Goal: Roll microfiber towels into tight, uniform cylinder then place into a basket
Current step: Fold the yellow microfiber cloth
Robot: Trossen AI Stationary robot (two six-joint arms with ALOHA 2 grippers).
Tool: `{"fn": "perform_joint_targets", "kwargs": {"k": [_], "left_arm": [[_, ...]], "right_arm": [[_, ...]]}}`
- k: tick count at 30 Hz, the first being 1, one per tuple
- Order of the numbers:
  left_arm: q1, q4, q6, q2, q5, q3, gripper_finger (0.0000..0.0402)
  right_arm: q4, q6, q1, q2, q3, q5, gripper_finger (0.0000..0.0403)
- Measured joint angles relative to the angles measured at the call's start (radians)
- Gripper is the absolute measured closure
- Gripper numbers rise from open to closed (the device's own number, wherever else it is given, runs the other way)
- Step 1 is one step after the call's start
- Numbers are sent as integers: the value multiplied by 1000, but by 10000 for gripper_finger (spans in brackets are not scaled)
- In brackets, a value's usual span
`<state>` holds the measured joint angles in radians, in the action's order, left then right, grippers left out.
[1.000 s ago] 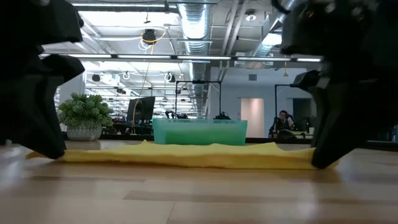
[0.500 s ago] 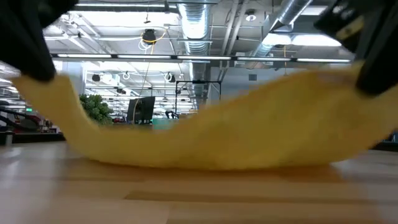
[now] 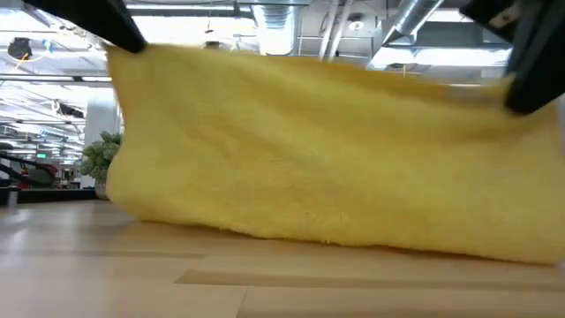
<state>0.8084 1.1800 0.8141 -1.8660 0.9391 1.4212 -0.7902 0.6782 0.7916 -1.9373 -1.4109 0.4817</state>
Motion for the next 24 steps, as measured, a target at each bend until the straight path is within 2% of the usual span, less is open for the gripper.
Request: {"fn": "perform_joint_targets", "kwargs": {"k": [4, 7, 14, 21, 24], "left_arm": [[-77, -3, -22, 0, 1, -13, 401], [-135, -18, -43, 0, 1, -42, 401], [-253, -73, -12, 0, -11, -135, 401], [-313, -244, -112, 0, -39, -178, 401], [-333, -254, -123, 0, -49, -183, 401]], "right_arm": [[-142, 111, -38, 0, 0, 36, 386], [-181, 149, -68, 0, 0, 56, 390], [-144, 198, -135, 0, 69, 14, 391], [-154, 295, -171, 0, 115, 0, 395], [-151, 299, -187, 0, 125, -13, 397]]}}
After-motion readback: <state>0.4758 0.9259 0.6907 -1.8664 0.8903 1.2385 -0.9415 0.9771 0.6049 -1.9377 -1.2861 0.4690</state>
